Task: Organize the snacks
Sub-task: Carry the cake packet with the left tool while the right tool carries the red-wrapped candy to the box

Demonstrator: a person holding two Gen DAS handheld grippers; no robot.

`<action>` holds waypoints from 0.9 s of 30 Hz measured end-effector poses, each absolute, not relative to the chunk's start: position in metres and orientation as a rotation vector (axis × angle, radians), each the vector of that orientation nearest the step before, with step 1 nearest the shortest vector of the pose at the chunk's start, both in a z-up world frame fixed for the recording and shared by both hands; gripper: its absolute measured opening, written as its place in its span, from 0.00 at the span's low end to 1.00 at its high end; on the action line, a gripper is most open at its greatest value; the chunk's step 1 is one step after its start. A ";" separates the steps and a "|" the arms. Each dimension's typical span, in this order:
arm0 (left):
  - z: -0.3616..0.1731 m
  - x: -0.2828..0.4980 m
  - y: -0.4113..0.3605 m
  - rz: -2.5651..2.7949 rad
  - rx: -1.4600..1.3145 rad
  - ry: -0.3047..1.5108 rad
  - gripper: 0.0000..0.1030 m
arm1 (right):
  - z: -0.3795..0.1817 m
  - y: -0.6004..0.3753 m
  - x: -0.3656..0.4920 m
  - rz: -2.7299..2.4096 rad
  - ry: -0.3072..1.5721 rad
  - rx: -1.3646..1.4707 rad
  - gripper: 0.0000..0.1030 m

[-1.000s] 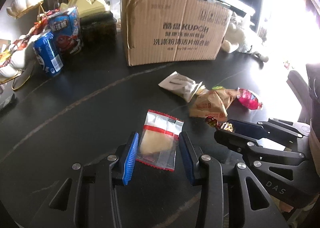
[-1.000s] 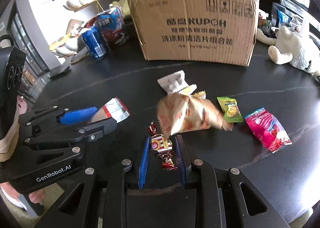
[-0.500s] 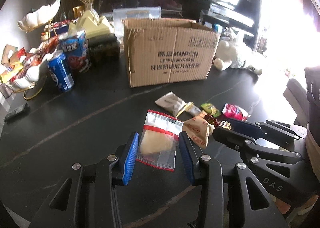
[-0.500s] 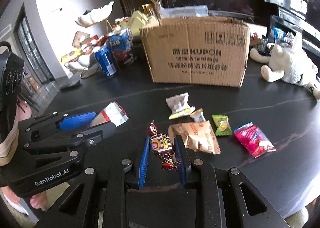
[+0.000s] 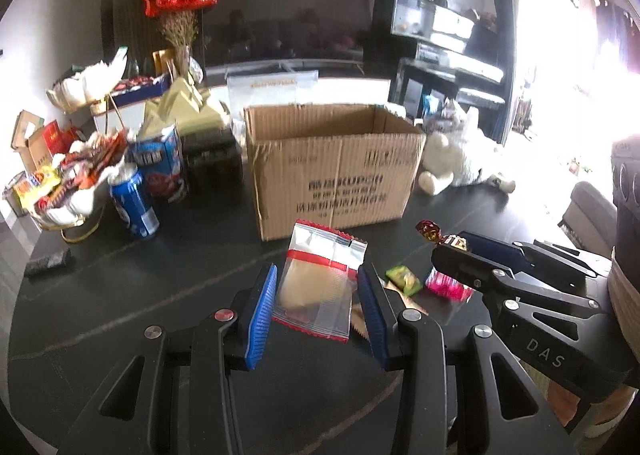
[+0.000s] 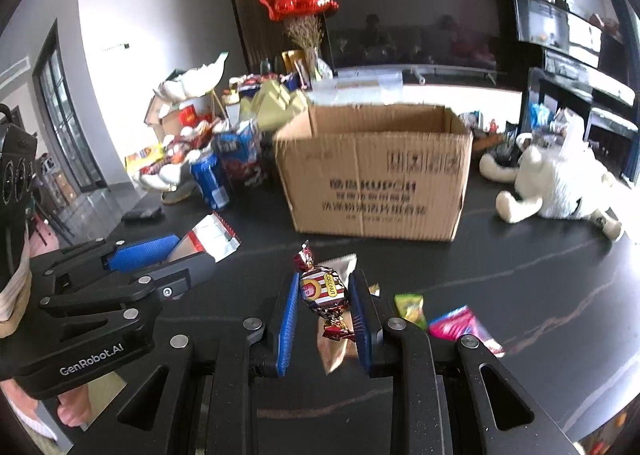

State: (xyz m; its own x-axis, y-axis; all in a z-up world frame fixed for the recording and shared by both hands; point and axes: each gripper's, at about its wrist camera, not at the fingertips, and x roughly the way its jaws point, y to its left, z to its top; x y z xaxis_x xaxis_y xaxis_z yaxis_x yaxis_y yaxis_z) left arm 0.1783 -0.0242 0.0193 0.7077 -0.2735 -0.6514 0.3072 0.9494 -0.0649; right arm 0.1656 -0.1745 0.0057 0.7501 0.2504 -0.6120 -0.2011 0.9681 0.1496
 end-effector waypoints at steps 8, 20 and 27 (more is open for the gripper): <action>0.052 0.191 -0.033 -0.312 0.052 0.641 0.39 | 0.030 -0.184 0.180 0.244 0.628 0.079 0.26; 0.091 0.225 -0.048 -0.317 0.057 0.589 0.39 | 0.068 -0.200 0.210 0.240 0.562 0.080 0.26; 0.095 0.257 -0.055 -0.316 0.049 0.608 0.39 | 0.078 -0.206 0.237 0.239 0.547 0.071 0.26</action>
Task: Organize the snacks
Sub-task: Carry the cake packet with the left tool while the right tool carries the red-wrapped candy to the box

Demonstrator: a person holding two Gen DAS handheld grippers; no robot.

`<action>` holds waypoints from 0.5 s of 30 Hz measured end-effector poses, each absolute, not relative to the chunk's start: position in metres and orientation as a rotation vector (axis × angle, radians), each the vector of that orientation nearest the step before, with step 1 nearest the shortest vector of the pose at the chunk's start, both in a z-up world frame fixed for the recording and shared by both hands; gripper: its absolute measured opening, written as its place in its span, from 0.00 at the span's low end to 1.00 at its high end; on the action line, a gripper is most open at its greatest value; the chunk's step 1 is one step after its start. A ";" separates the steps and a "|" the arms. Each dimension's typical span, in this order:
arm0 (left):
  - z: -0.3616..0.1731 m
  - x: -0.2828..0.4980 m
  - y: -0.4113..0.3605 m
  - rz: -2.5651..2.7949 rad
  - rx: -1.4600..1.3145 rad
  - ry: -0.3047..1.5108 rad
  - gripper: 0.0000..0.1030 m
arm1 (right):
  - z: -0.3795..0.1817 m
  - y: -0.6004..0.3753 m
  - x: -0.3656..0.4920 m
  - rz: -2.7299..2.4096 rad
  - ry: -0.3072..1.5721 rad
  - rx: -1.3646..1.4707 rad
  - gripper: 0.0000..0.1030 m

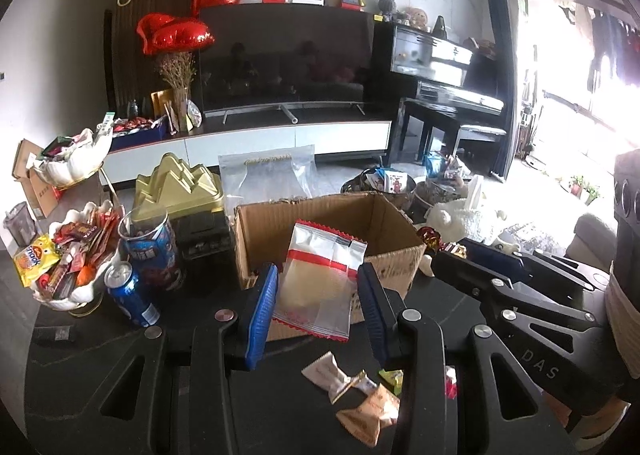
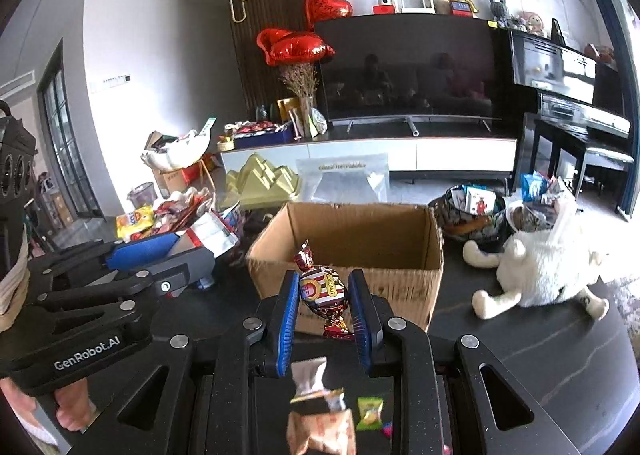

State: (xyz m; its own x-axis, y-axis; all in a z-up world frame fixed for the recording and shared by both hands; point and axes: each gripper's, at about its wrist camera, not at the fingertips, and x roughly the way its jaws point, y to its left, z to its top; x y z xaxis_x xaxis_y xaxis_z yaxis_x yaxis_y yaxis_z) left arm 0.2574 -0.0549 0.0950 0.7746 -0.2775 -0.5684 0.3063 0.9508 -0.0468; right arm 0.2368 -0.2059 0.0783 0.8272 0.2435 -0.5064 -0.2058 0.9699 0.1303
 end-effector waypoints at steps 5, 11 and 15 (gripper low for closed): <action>0.095 0.281 -0.060 -0.311 0.052 0.618 0.39 | 0.080 -0.211 0.261 0.242 0.556 0.074 0.26; 0.092 0.311 -0.065 -0.311 0.046 0.636 0.39 | 0.081 -0.218 0.292 0.229 0.572 0.062 0.26; 0.088 0.330 -0.070 -0.309 0.051 0.653 0.39 | 0.080 -0.219 0.310 0.225 0.581 0.049 0.26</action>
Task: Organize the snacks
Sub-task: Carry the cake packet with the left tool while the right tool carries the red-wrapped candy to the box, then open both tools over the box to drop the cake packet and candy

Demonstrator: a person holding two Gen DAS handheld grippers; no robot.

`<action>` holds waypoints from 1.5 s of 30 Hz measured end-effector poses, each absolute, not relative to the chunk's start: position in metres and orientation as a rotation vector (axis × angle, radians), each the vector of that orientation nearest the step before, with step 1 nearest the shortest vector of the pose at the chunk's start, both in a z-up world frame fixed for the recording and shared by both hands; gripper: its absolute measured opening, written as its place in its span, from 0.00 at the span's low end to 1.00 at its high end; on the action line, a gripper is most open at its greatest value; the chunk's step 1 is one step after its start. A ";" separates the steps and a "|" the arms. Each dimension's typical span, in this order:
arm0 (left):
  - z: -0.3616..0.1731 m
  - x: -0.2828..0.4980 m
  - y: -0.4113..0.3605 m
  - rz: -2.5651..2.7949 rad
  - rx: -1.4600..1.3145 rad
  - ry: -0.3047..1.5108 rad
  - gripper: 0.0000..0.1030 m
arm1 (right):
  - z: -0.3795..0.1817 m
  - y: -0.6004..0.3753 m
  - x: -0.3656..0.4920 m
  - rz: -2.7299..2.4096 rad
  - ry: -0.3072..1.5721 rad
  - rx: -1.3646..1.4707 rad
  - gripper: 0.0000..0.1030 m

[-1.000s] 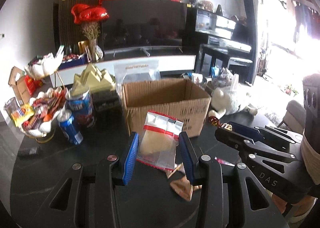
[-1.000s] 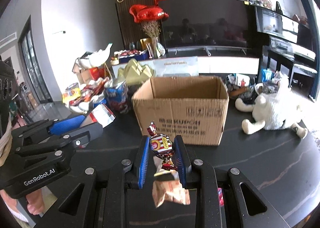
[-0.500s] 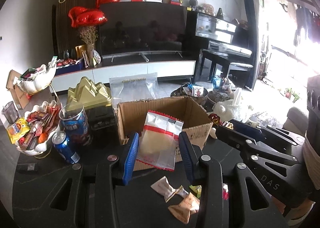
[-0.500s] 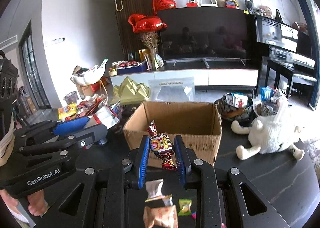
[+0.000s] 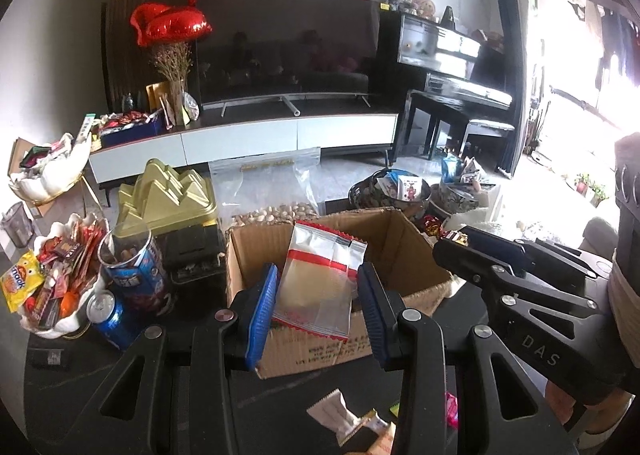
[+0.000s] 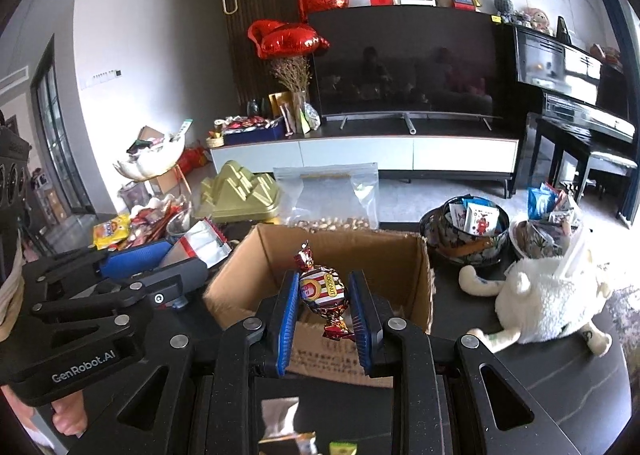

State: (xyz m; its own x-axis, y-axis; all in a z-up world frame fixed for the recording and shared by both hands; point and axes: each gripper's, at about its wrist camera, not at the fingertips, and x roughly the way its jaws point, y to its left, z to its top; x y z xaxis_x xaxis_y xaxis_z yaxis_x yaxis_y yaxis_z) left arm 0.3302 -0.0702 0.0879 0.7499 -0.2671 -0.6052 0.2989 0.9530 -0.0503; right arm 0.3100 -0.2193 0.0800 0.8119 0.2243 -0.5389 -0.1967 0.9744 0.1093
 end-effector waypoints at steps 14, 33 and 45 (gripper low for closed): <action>0.070 0.388 -0.087 -0.305 0.043 0.726 0.40 | 0.065 -0.226 0.358 0.215 0.624 0.036 0.26; 0.077 0.322 -0.084 -0.256 0.084 0.656 0.61 | 0.060 -0.244 0.311 0.134 0.623 0.039 0.56; 0.076 0.262 -0.090 -0.276 0.074 0.638 0.64 | 0.064 -0.248 0.248 0.160 0.572 0.014 0.57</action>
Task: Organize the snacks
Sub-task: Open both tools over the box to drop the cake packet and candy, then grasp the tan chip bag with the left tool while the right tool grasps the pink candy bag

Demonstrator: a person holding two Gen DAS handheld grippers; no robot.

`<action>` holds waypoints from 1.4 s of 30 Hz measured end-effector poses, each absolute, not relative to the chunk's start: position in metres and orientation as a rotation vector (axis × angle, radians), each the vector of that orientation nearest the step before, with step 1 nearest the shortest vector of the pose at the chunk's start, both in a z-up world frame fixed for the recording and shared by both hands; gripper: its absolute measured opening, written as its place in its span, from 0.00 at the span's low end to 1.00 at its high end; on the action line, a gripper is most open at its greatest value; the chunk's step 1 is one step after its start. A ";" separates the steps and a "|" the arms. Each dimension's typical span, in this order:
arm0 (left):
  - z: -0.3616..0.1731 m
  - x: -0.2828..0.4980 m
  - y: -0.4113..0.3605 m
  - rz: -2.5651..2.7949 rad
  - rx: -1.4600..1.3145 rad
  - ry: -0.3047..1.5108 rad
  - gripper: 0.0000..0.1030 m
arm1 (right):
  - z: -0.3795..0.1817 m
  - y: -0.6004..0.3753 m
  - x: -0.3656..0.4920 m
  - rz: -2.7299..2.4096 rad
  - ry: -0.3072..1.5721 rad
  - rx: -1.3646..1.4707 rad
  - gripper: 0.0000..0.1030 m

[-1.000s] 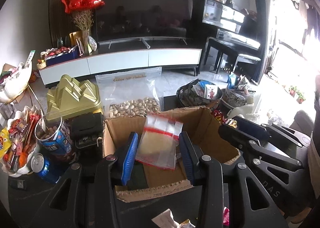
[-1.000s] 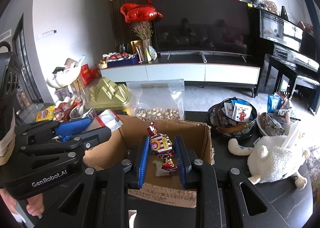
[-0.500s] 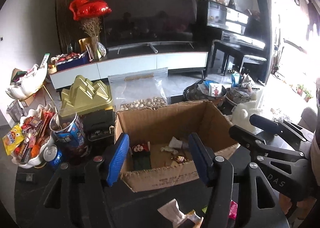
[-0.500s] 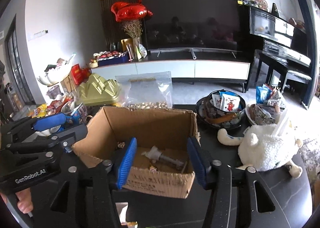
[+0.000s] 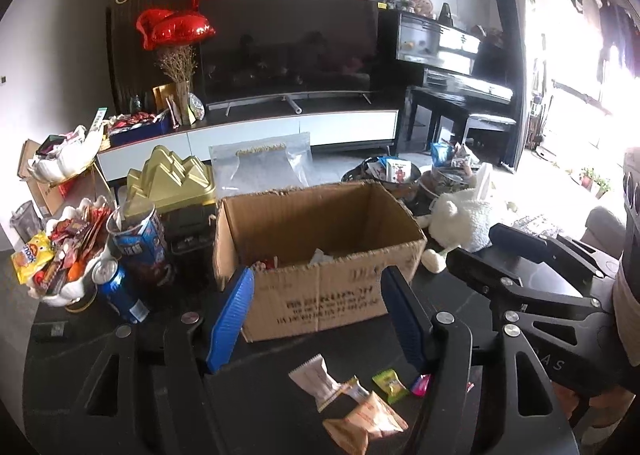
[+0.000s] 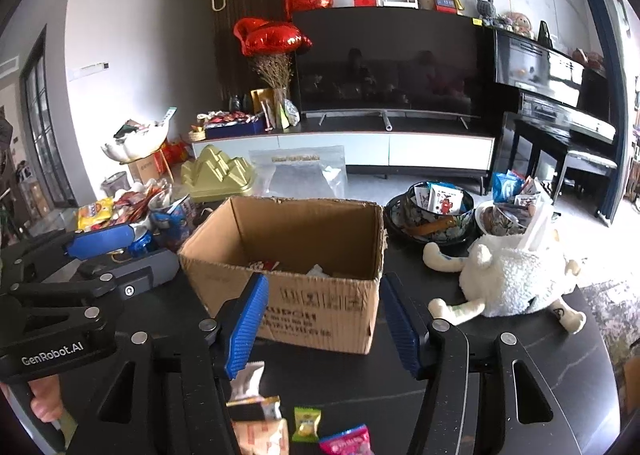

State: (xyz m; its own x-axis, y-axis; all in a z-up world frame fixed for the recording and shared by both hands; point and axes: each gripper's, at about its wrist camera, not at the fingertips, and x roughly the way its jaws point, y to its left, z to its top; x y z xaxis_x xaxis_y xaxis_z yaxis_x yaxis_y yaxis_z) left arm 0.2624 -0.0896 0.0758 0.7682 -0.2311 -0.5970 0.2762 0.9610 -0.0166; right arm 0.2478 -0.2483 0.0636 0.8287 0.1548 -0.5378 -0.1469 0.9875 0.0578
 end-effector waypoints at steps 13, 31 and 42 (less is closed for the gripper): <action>0.046 0.217 -0.099 -0.284 0.046 0.693 0.67 | 0.041 -0.260 0.204 0.163 0.567 0.009 0.64; -0.034 0.195 -0.109 -0.295 0.017 0.870 0.68 | -0.033 -0.273 0.185 0.163 0.725 0.034 0.64; -0.083 0.208 -0.111 -0.287 -0.020 0.969 0.68 | -0.077 -0.277 0.197 0.145 0.833 0.022 0.64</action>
